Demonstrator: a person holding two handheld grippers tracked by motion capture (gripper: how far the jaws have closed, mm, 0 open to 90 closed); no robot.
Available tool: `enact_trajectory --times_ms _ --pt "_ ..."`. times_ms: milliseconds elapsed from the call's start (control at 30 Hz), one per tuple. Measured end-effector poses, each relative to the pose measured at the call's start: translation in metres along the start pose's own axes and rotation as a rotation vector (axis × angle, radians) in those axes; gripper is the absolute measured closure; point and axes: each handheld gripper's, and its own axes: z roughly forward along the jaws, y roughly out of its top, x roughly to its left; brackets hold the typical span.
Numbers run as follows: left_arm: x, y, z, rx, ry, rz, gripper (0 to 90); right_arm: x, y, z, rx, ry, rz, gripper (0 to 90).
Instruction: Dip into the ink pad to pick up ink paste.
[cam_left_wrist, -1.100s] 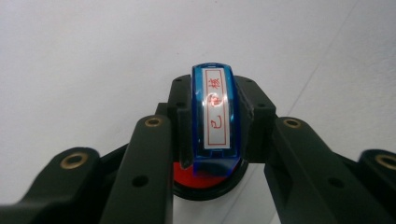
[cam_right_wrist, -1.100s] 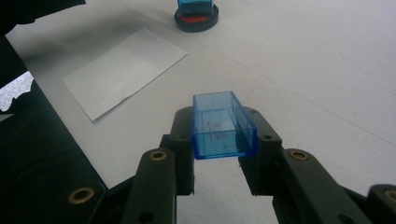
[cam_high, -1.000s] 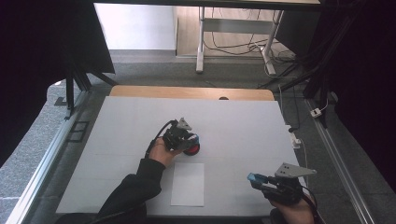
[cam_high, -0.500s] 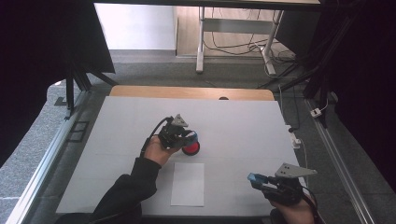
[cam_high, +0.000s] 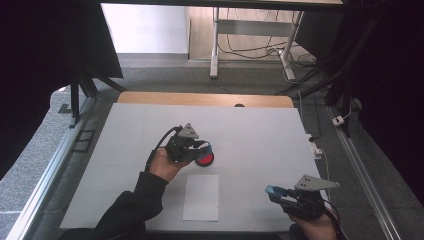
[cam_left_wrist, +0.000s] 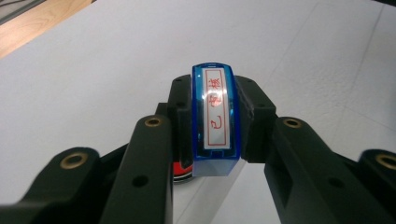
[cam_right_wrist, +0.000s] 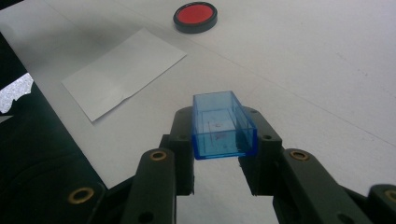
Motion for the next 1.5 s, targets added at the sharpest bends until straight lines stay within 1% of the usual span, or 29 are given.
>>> enact_trajectory --times_ms 167,267,367,533,600,700,767,933,1067,1300,1500 --pt "-0.005 -0.002 -0.009 -0.019 -0.014 0.015 69.9 0.000 0.000 0.000 0.000 -0.001 0.000 68.6" --pt "-0.007 -0.004 -0.015 -0.028 -0.019 0.017 70.0 0.000 0.000 0.000 -0.001 0.000 0.001 68.6" --pt "-0.007 -0.007 -0.021 -0.041 -0.027 0.008 69.9 0.000 0.000 0.000 -0.001 0.001 0.001 68.6" --pt "-0.007 -0.012 -0.031 -0.053 -0.056 -0.025 69.9 0.001 0.001 0.000 0.006 -0.002 -0.001 68.6" --pt "-0.009 -0.014 -0.034 -0.060 -0.063 -0.026 69.9 0.001 0.001 0.001 0.004 -0.001 -0.004 68.6" --pt "-0.010 -0.017 -0.039 -0.071 -0.090 -0.028 69.9 0.001 0.001 0.000 0.006 -0.001 -0.005 68.6" --pt "-0.012 -0.018 -0.041 -0.076 -0.100 -0.032 69.9 0.001 0.001 0.001 0.002 0.003 -0.005 68.6" --pt "-0.019 -0.021 -0.048 -0.079 -0.104 -0.025 69.9 0.000 0.001 0.001 0.004 0.006 -0.006 68.6" --pt "-0.025 -0.025 -0.053 -0.091 -0.113 -0.026 69.9 0.000 0.001 0.000 0.002 0.009 -0.005 68.6" --pt "-0.036 -0.031 -0.055 -0.068 -0.116 -0.012 69.9 0.000 0.001 0.001 0.004 0.012 -0.008 68.6" --pt "-0.040 -0.034 -0.056 -0.067 -0.128 -0.017 69.9 0.000 0.001 0.001 0.003 0.012 -0.009 68.6"
